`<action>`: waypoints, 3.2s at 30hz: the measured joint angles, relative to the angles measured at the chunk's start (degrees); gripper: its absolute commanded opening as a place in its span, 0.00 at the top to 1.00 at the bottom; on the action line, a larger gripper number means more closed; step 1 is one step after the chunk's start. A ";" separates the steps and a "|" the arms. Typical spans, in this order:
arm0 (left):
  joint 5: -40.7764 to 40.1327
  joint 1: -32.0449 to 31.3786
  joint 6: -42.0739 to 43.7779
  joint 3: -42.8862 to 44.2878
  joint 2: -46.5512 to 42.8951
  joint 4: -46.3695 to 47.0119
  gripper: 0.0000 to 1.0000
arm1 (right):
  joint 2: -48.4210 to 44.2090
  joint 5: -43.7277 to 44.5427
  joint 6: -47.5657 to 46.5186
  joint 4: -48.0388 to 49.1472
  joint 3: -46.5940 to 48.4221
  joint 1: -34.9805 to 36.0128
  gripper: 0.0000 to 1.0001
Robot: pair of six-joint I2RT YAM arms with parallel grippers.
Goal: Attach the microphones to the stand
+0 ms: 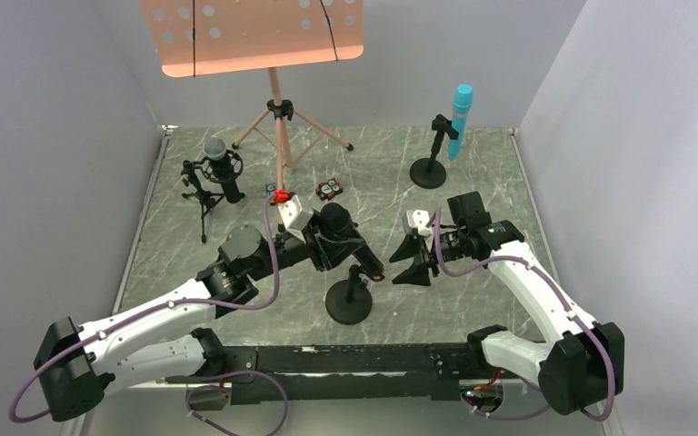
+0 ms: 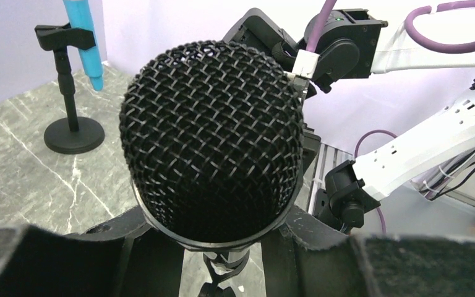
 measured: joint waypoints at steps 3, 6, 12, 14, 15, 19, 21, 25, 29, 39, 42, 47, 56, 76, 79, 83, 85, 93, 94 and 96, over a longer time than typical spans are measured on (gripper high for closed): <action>0.00 0.07 0.24 1.92 0.00 -4.13 1.00 | -0.04 -0.39 -0.44 -0.11 0.00 0.00 0.44; 0.04 0.17 0.39 2.86 0.04 -6.49 1.00 | -0.24 -0.42 -0.42 -0.07 0.00 0.00 0.44; 1.18 0.59 0.37 4.02 2.58 -6.97 1.00 | -0.70 -0.44 -0.37 0.07 -0.02 0.00 0.44; 1.40 0.61 0.26 4.20 3.74 -6.25 1.00 | -0.81 -0.44 -0.37 0.20 -0.02 0.00 0.44; 1.51 0.61 0.17 4.20 4.13 -5.95 1.00 | -0.81 -0.44 -0.37 0.20 -0.02 0.00 0.44; 1.66 0.68 -0.15 3.96 5.55 -4.61 1.00 | -0.83 -0.46 -0.35 0.24 -0.02 0.00 0.44; 1.75 0.68 -0.24 3.43 5.77 -4.07 1.00 | -0.85 -0.61 -0.13 0.50 -0.04 0.00 0.44; 2.05 0.68 -0.24 3.10 5.88 -4.48 1.00 | -0.90 -0.85 0.46 1.62 -0.46 0.00 0.44; 2.64 0.66 -0.04 3.10 5.86 -6.32 1.00 | -0.90 -0.85 0.79 1.97 -0.81 0.00 0.44; 3.72 0.66 0.22 2.69 7.28 -7.26 1.00 | -1.18 -0.85 1.29 2.78 -0.90 0.00 0.44; 4.13 0.66 0.17 1.77 7.98 -5.70 1.00 | -1.18 -0.85 1.38 2.78 -0.90 0.00 0.43; 4.81 0.66 0.11 0.96 9.68 -3.52 1.00 | -1.18 -0.85 1.38 2.78 -0.90 0.00 0.43; 5.62 0.31 -0.09 -1.60 10.86 0.31 1.00 | -1.16 -0.85 1.38 2.78 -0.90 0.00 0.43; 2.27 -2.29 -1.38 -6.43 11.69 4.76 0.78 | -0.66 -0.85 1.44 2.80 -0.90 0.00 0.42; 1.40 -2.38 -2.03 -6.49 10.03 2.62 0.52 | -0.44 -0.85 1.44 2.80 -0.90 0.00 0.42; -0.37 -2.40 -3.78 -6.60 6.88 -2.51 0.31 | -0.37 -0.85 1.44 2.80 -0.90 0.00 0.42; -1.51 -2.40 -4.72 -6.73 5.55 -4.79 0.27 | -0.37 -0.85 1.44 2.80 -0.90 -0.02 0.42; -2.86 -2.10 -3.96 -9.84 0.09 -20.37 0.14 | -0.35 -0.85 1.42 2.80 -0.90 -0.37 0.36; -2.84 -2.10 -3.72 -9.97 -0.79 -21.59 0.13 | -0.35 -0.85 1.42 2.78 -0.92 -0.37 0.34; -2.75 -2.10 -2.86 -10.10 -3.69 -23.91 0.13 | -0.35 -0.85 1.27 2.75 -0.90 -0.37 0.31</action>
